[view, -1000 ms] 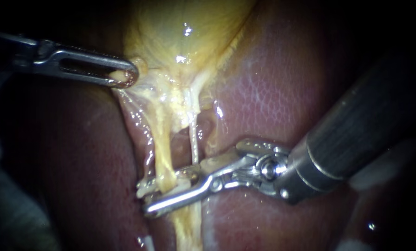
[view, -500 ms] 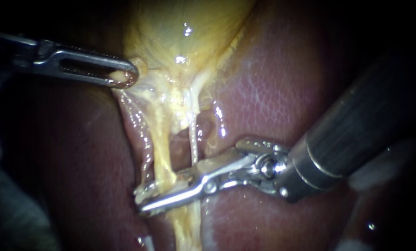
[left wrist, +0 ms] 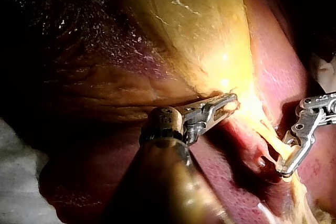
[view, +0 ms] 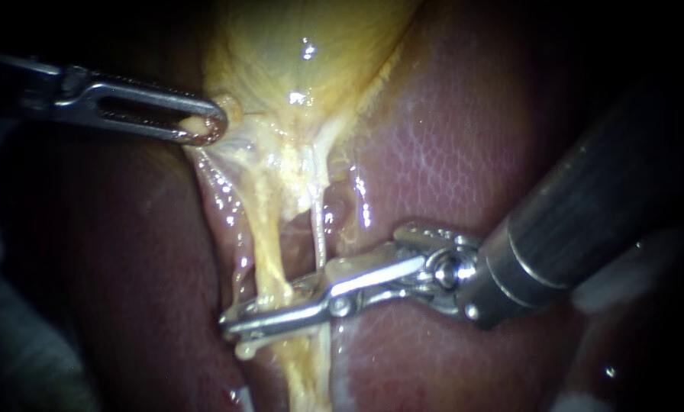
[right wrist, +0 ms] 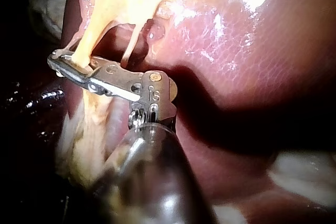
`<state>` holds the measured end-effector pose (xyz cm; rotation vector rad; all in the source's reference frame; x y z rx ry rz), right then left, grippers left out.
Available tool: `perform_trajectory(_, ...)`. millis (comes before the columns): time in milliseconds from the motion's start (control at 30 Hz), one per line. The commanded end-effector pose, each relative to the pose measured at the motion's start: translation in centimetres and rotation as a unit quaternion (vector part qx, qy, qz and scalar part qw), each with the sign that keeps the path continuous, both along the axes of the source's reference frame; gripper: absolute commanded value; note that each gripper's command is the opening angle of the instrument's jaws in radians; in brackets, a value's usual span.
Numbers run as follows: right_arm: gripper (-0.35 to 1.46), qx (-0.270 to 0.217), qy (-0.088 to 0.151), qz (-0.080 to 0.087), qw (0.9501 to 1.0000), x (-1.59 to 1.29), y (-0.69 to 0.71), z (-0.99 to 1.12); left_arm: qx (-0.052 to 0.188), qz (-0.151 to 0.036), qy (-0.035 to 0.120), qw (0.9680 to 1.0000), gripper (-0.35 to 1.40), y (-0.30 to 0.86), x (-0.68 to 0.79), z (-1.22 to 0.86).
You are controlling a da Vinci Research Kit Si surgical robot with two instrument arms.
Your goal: Clipping second clip left tube
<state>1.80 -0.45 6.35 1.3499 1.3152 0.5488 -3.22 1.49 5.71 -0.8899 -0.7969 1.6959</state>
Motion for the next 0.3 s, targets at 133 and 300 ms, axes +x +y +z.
perform_trajectory(133,-0.35,0.000,0.000,0.000,1.0000,0.01,0.00,-0.01,0.000,0.000,0.000,1.0000,-0.35,0.00,0.00,0.00)
perform_trajectory(300,-0.35,0.000,0.000,0.000,1.0000,0.01,0.00,-0.01,0.000,0.000,0.000,1.0000,-0.35,0.00,0.00,0.00)
